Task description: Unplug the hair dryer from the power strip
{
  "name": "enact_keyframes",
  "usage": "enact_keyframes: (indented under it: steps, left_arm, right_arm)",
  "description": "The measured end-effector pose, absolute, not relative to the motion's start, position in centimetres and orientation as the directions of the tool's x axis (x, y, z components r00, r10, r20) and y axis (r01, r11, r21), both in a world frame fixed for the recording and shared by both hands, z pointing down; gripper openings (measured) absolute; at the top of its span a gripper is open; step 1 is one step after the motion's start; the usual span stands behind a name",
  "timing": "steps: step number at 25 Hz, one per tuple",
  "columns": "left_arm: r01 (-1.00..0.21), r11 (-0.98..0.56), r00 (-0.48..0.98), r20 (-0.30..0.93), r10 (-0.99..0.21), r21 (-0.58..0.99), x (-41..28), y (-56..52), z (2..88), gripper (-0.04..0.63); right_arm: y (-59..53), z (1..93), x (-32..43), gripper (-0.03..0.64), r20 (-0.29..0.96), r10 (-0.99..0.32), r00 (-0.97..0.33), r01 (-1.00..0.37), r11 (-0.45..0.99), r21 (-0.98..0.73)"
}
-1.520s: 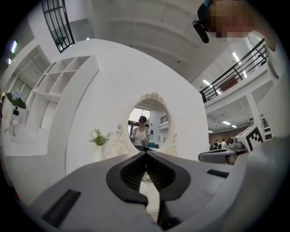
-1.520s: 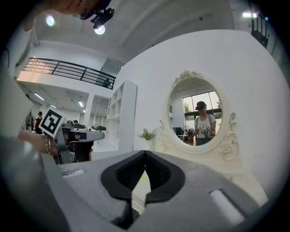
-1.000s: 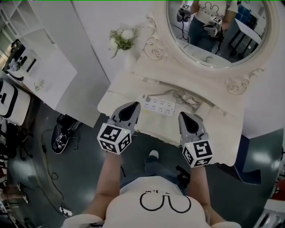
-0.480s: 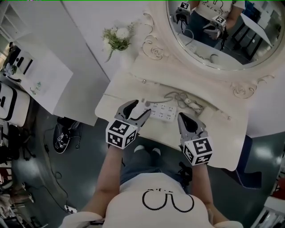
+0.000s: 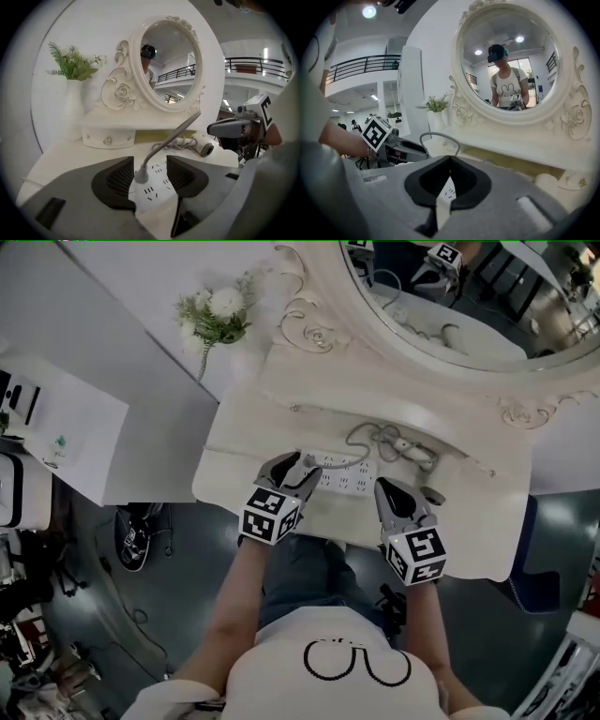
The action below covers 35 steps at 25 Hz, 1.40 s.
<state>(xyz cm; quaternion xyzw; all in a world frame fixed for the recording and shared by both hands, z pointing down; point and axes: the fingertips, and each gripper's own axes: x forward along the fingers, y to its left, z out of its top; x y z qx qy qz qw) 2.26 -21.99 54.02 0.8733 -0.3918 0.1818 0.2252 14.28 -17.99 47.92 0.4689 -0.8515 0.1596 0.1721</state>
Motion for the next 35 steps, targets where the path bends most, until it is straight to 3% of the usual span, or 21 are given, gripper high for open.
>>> enact_keyframes:
  steps: [7,9,13,15,20,26,35]
  left_arm:
    - [-0.739,-0.661,0.604,0.565,-0.562,0.132,2.7,-23.9,57.4,0.153]
    - [-0.728,-0.681,0.587,0.588,-0.557,0.082,2.6,-24.1,57.9,0.075]
    - [-0.689,-0.723,0.586,0.625,-0.515,0.051,2.7,-23.9,58.2,0.069]
    - [-0.680,-0.731,0.587,0.635,-0.502,0.052,2.7,-23.9,58.3,0.069]
    - [-0.686,-0.721,0.598,0.638,-0.485,0.095,2.7,-24.2,58.4,0.069]
    - [-0.687,-0.716,0.612,0.629,-0.480,0.123,2.8,-24.2,58.4,0.072]
    - [-0.663,-0.737,0.625,0.641,-0.446,0.134,2.7,-24.1,58.5,0.072]
  right_arm:
    - [-19.5,51.3,13.0,-0.002,0.495,-0.735,-0.463,-0.876,0.466,-0.127]
    - [-19.5,51.9,13.1,-0.002,0.507,-0.737,-0.447,-0.885,0.447,-0.131]
    - [-19.4,52.7,12.8,0.011,0.534,-0.719,-0.445,-0.887,0.437,-0.151]
    - [-19.2,53.5,12.1,0.207,0.555,-0.676,-0.485,-0.860,0.483,-0.163]
    - [-19.6,56.5,11.3,0.385,0.657,-0.550,-0.515,-0.771,0.632,-0.075]
    - [-20.1,59.2,10.0,0.477,0.755,-0.394,-0.524,-0.624,0.781,-0.025]
    - [-20.2,61.9,10.1,0.482,0.857,-0.270,-0.438,-0.501,0.865,0.016]
